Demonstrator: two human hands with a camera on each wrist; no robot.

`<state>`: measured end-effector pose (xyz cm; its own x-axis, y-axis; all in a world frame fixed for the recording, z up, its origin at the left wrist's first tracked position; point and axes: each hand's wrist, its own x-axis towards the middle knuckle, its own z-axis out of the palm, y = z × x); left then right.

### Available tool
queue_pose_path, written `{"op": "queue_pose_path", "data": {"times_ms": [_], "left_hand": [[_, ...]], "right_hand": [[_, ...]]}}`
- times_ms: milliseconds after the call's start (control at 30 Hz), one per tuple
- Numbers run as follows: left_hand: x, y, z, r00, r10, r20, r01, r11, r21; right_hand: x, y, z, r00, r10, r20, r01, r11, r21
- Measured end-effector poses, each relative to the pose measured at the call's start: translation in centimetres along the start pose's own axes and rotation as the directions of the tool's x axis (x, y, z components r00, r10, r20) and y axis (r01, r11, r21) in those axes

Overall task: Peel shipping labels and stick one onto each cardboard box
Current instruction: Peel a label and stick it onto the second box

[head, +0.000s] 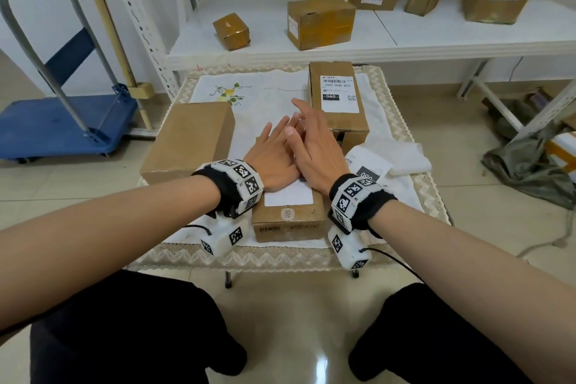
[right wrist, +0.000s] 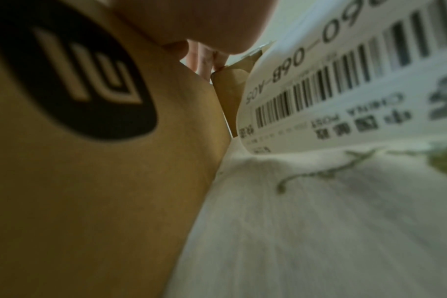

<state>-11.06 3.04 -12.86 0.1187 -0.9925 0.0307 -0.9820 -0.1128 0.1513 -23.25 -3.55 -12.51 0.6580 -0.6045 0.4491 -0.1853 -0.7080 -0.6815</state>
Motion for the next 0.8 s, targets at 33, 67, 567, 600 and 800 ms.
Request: {"op": "queue_pose_path", "data": {"times_ms": [33,67,567,600,800], "left_hand": [[0.2,0.0,-0.1,1.000,-0.003,0.000,0.003,1.000,0.020],[0.5,-0.1,-0.2,1.000,-0.013,0.006,0.013,0.999,0.038],[0.9,-3.0,-2.6,0.967,-0.254,0.036,0.256,0.964,-0.071],[0.5,-3.0,-2.7,0.968,-0.249,0.025,0.250,0.965,-0.080],[-2.3,-1.7,-2.7,0.983,-0.175,0.058,0.181,0.974,-0.138]], "right_hand": [[0.0,0.1,0.0,1.000,0.000,-0.004,0.000,1.000,0.002],[0.0,0.1,0.1,1.000,0.000,-0.009,0.000,1.000,0.007],[0.2,0.6,0.5,1.000,0.019,0.010,-0.018,0.994,-0.103],[0.2,0.5,0.4,1.000,0.019,0.017,-0.016,0.993,-0.119],[0.0,0.4,-0.1,0.986,-0.060,0.154,0.103,0.951,-0.290]]}}
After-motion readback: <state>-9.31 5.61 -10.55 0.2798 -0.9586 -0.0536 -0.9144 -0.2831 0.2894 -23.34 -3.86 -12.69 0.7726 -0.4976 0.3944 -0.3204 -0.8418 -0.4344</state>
